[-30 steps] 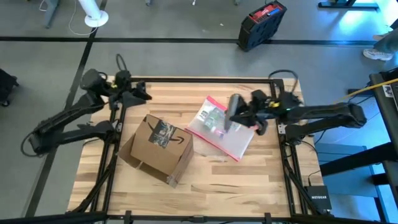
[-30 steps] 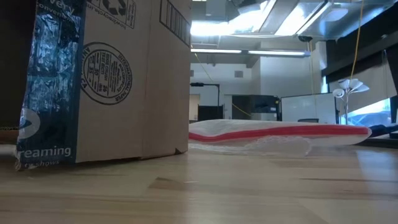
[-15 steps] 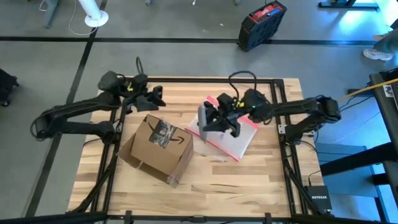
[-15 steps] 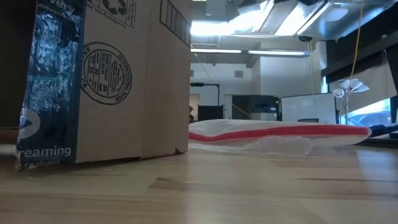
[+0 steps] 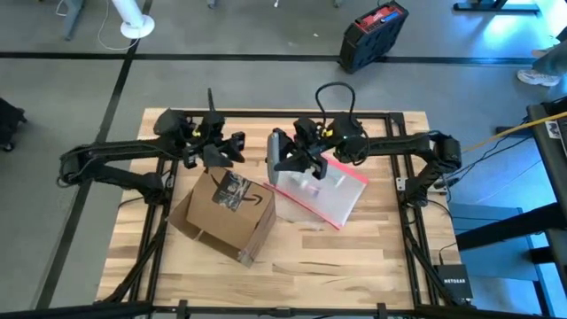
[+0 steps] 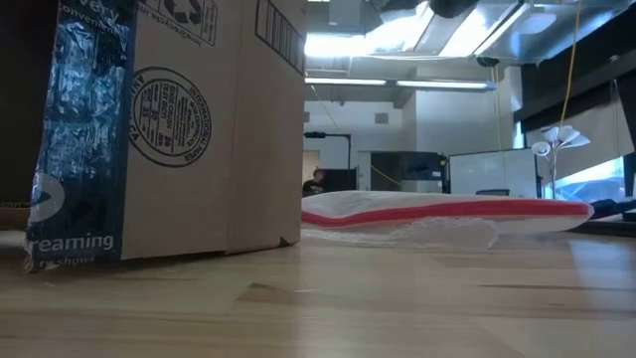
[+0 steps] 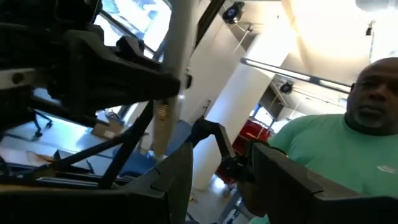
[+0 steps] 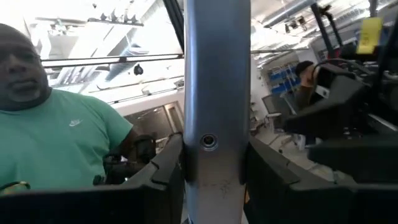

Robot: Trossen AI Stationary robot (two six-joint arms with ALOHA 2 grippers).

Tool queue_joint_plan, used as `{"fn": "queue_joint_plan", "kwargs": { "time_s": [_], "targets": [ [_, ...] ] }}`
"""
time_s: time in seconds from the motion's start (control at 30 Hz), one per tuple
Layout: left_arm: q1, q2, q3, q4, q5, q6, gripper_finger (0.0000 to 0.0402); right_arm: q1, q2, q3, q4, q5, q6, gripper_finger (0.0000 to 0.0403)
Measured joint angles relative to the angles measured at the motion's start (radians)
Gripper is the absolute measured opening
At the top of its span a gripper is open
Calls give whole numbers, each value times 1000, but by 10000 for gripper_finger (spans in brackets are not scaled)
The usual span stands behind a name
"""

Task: Unpack boxes
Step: Break down the cardboard box with the gray cutter until it is fully flat

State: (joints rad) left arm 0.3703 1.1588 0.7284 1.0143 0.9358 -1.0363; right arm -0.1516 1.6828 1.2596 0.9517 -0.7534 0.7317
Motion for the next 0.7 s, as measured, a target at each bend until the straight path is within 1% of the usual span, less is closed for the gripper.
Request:
{"fn": "queue_joint_plan", "kwargs": {
  "time_s": [0.27,0.4,0.53,0.63,0.7],
  "targets": [
    [-29,60,0,78,-1,-27,156,1,107,108,102,1,27,124],
    [-38,70,0,112,-2,-49,156,1,147,160,104,0,28,124],
    [-36,68,0,137,-8,-53,156,2,163,168,140,12,28,124],
    [-36,68,0,137,2,-59,156,1,168,170,191,15,85,124],
    [-37,68,0,137,6,-72,156,1,169,170,183,1,103,124]
  ]
}}
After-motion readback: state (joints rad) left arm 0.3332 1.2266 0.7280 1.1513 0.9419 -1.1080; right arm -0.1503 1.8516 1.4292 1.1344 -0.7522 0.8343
